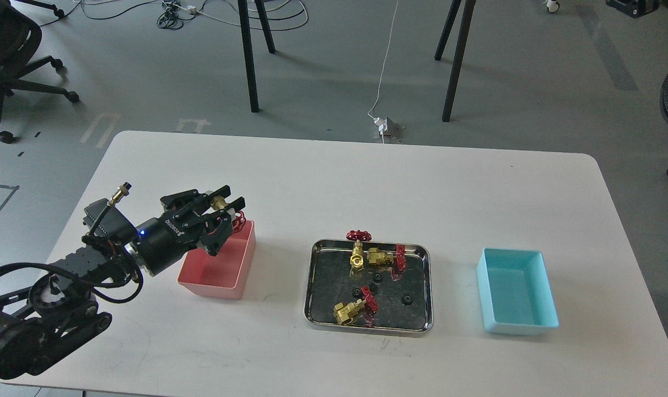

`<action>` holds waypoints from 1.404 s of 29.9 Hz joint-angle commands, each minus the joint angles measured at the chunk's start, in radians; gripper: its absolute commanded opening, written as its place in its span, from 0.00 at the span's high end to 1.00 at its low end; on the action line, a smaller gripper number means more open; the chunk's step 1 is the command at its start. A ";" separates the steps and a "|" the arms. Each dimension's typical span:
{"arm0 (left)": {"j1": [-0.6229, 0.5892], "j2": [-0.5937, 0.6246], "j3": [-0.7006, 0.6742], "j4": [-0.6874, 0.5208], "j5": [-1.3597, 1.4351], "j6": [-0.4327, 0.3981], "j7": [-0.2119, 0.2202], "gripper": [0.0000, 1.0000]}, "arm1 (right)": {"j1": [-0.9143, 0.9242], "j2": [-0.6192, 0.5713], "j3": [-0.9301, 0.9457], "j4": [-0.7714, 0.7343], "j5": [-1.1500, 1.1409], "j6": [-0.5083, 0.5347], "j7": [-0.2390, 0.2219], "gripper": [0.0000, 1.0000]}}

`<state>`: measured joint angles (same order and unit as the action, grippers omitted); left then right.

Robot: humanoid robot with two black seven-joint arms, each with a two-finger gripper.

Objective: Place valve in pink box and gear in blue box
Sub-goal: 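Carry the valve with the left gripper into the pink box, then open the left gripper and withdraw it from the pink box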

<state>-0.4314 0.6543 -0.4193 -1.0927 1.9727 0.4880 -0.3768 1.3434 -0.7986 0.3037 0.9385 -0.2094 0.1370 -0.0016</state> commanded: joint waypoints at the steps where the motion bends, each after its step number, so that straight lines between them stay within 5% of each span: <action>1: 0.026 -0.011 0.002 0.072 0.000 0.001 -0.001 0.79 | 0.003 0.015 0.002 -0.007 -0.002 -0.002 0.000 0.01; 10: 0.059 -0.142 0.005 0.246 0.006 0.001 -0.008 0.77 | 0.003 0.024 0.002 -0.007 -0.004 -0.005 0.000 0.01; 14: 0.063 -0.174 0.019 0.255 0.000 0.001 -0.002 0.69 | 0.008 0.027 0.002 -0.007 -0.004 -0.005 0.000 0.01; 17: 0.062 -0.174 0.017 0.255 -0.003 0.001 0.001 0.52 | 0.008 0.027 0.002 -0.007 -0.004 -0.005 0.000 0.01; 21: 0.062 -0.173 0.014 0.247 -0.003 0.001 0.001 0.18 | 0.011 0.027 0.002 -0.004 -0.002 -0.005 0.000 0.01; 27: 0.059 -0.153 -0.004 0.244 -0.050 0.001 0.001 0.01 | 0.008 0.029 0.003 -0.004 -0.002 -0.005 0.000 0.01; 35: -0.113 -0.010 -0.009 0.224 -0.364 0.001 -0.016 0.01 | 0.003 0.052 0.002 0.017 -0.010 -0.008 0.005 0.01; 38: -0.213 0.030 -0.010 0.224 -0.570 0.001 -0.056 0.01 | -0.013 0.064 -0.017 0.065 -0.115 -0.008 0.005 0.01; 42: -0.340 0.048 -0.010 0.226 -0.816 -0.121 -0.088 0.01 | -0.017 0.073 -0.116 0.190 -0.301 -0.004 0.006 0.01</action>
<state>-0.6855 0.6921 -0.4290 -0.8681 1.3180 0.4447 -0.4495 1.3279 -0.7280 0.2566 1.0456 -0.3948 0.1307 0.0036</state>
